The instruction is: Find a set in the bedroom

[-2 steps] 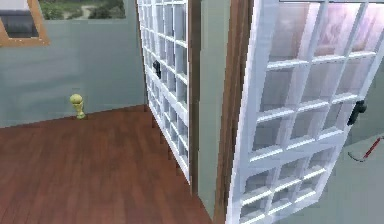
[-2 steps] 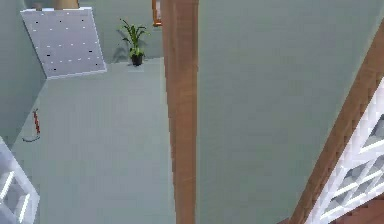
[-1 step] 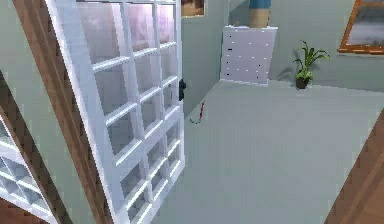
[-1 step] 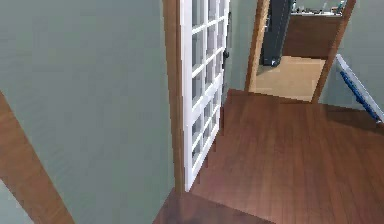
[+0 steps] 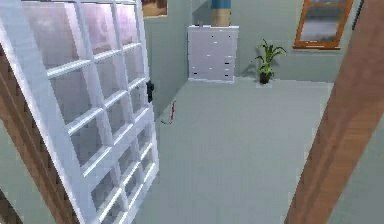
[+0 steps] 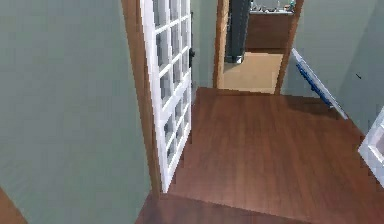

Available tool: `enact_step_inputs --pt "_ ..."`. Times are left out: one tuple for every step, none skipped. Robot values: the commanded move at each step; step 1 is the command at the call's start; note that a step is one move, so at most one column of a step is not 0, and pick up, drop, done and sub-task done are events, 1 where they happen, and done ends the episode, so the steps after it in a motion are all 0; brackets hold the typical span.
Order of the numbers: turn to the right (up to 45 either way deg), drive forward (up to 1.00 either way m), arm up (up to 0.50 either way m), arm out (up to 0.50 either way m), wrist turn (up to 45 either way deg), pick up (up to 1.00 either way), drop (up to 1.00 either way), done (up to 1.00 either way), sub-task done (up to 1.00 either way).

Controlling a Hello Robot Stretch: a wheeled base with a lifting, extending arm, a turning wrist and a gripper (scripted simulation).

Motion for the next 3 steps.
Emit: enact_step_inputs --pt "0.0 0.7 0.0 0.0 0.0 0.0 0.0 0.0 0.0" --pt "39.0 0.0 0.0 0.0 0.0 0.0 0.0 0.0 0.0" --pt "0.0 0.8 0.0 0.0 0.0 0.0 0.0 0.0 0.0"
